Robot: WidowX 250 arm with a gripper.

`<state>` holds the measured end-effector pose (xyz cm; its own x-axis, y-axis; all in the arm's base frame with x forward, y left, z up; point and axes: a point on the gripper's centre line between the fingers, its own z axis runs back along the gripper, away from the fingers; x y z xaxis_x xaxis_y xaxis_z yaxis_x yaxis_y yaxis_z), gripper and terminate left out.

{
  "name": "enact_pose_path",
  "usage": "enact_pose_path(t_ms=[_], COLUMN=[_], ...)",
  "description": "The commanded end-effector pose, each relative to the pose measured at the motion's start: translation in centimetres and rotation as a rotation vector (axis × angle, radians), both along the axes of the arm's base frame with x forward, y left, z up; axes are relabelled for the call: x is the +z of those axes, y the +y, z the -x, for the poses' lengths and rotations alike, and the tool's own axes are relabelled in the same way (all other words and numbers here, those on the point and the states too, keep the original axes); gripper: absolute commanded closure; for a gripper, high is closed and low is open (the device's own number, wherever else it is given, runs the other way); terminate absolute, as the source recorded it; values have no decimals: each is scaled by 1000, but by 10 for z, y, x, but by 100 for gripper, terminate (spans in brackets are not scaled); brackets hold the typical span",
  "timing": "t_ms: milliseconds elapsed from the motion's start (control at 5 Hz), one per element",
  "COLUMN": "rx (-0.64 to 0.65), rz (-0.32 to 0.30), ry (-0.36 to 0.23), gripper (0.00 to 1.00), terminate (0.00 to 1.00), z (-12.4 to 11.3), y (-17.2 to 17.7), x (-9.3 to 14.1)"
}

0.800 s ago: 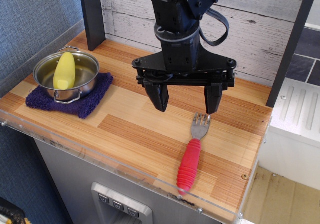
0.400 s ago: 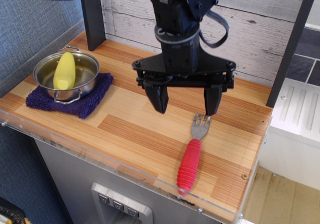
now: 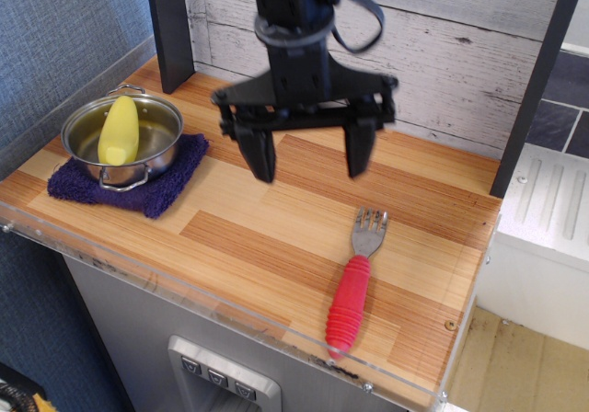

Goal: Put the banana in the upper right hand corner of the table.

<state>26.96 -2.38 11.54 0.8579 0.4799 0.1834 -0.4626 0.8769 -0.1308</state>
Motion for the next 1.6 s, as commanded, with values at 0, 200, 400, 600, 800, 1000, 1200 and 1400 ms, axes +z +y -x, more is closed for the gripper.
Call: enact_pose_path(t_ms=[0,200,400,600,800,1000,1200,1400], rx=[113,143,75,67,81,107,120,115], rz=[-16,-19,-57,-46,-49,-44,-48,-71], ry=[-28,-21,9,23,45,55,55,54], gripper=[0,0,0,0,0,0,0,0], terminate=[0,0,0,0,0,0,0,0], z=[-17,-28,-35,-36,-36,-35,-31,-26], y=[45,71,93,111,129,150,166,180], x=[20,20,17,11,3,-2,-6,-17])
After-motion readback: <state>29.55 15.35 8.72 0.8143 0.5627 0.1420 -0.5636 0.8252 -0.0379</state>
